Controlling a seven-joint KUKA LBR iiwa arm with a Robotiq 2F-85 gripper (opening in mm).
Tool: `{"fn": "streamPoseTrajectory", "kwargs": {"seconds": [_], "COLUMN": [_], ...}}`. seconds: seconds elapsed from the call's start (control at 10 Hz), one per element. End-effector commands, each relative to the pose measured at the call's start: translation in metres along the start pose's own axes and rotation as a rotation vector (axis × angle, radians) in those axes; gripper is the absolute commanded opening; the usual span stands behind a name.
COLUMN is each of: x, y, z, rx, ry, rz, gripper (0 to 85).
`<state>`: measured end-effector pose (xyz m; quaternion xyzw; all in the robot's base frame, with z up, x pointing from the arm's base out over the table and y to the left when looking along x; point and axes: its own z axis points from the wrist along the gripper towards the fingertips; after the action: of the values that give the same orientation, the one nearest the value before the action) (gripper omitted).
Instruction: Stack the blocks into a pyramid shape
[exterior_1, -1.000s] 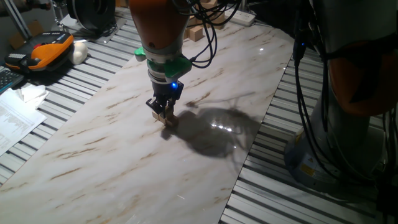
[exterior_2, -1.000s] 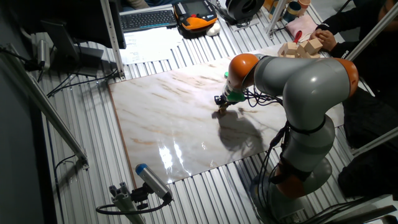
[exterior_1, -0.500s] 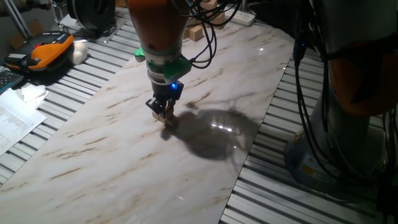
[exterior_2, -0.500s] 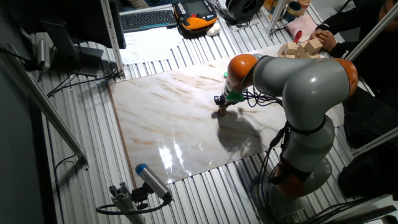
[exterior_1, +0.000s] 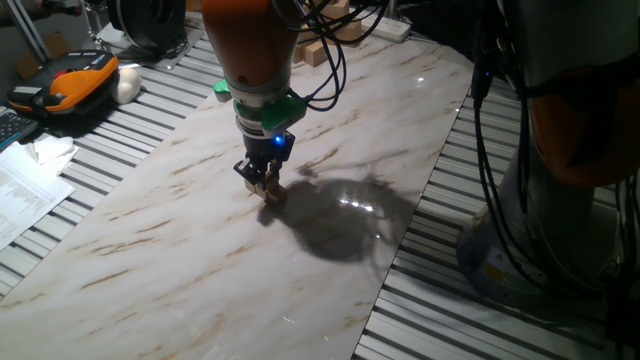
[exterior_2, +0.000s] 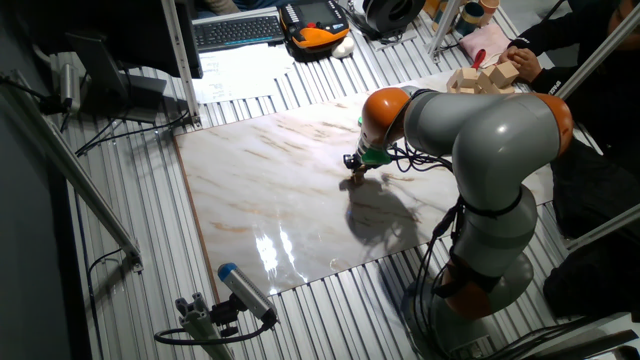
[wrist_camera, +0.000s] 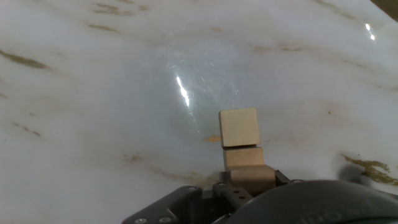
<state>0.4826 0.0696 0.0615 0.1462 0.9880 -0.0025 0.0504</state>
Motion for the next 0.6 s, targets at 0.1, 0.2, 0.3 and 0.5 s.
{"fn": "streamPoseTrajectory", "kwargs": {"seconds": [0.1, 0.2, 0.3, 0.5], "x": [0.0001, 0.0001, 0.0002, 0.0003], "y": [0.0000, 0.0000, 0.0001, 0.0002], "z": [-0.0001, -0.0002, -0.0002, -0.0002], "rx": [-0.001, -0.001, -0.002, -0.002], "ry": [0.002, 0.002, 0.004, 0.004], "rz": [0.004, 0.006, 0.007, 0.015], "gripper": [34.0, 34.0, 34.0, 34.0]}}
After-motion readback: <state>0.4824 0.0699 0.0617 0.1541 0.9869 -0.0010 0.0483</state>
